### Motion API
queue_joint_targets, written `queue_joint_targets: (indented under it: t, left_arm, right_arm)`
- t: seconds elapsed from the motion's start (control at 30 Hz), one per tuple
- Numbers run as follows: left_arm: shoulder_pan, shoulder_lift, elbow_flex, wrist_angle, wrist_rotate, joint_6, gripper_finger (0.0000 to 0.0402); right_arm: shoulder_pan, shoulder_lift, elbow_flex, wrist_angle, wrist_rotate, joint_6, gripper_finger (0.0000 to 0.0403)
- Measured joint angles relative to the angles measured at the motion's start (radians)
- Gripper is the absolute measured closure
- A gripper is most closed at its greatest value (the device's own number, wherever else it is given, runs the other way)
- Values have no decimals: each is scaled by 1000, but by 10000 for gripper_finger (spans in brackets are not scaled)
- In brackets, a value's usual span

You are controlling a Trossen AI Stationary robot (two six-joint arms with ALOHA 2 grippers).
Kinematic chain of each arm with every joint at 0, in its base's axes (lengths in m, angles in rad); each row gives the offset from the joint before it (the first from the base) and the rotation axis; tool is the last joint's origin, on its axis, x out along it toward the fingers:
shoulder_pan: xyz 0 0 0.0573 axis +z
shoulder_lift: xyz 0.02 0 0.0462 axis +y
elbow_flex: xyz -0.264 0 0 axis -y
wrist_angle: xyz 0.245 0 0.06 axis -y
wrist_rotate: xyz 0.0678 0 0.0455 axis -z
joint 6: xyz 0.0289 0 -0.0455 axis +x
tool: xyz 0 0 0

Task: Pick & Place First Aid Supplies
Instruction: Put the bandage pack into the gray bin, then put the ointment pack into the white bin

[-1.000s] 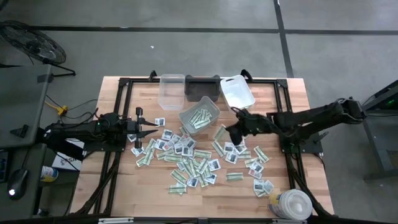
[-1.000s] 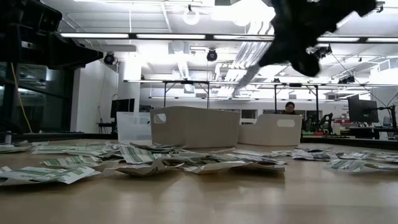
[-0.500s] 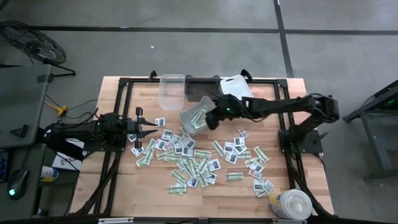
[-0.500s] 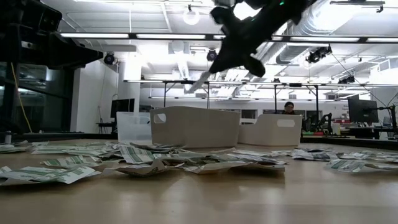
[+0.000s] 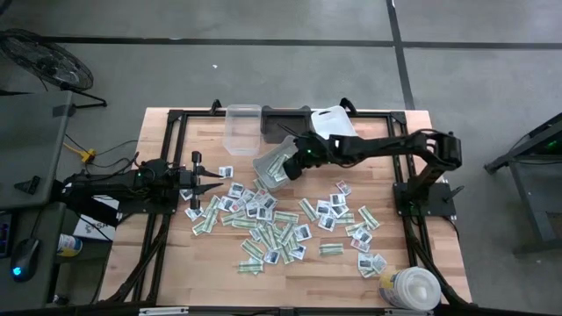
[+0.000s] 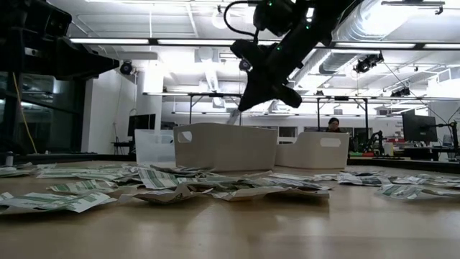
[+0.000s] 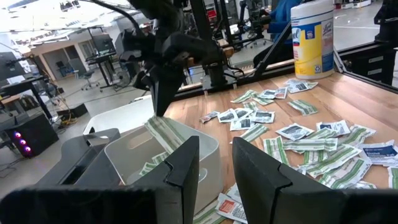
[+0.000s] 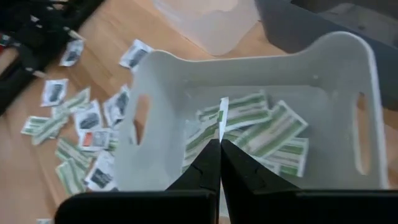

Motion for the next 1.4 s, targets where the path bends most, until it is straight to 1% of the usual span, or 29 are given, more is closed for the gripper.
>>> queue_joint_targets:
  t: [0.1, 0.17, 0.43, 0.57, 0.87, 1.03, 1.17, 1.4]
  left_arm:
    - [0, 0, 0, 0, 0, 0, 305]
    - [0, 0, 0, 0, 0, 0, 305]
    - [0, 0, 0, 0, 0, 0, 305]
    - [0, 0, 0, 0, 0, 0, 305]
    - [0, 0, 0, 0, 0, 0, 305]
    - [0, 0, 0, 0, 0, 0, 305]
    - [0, 0, 0, 0, 0, 0, 305]
    - [0, 0, 0, 0, 0, 0, 305]
  right_arm:
    - [-5, 0, 0, -28, 9, 6, 397]
    - [-7, 0, 0, -39, 3, 6, 383]
    - [-7, -1, 0, -57, 16, 14, 295]
    - [-6, -32, 0, -135, 17, 23, 272]
    - [57, -136, 0, -513, 43, 122, 268]
    - [94, -151, -6, -687, 38, 189, 268]
    - [102, -152, -55, -709, 26, 219, 268]
    - [87, -151, -179, -639, -2, 250, 268]
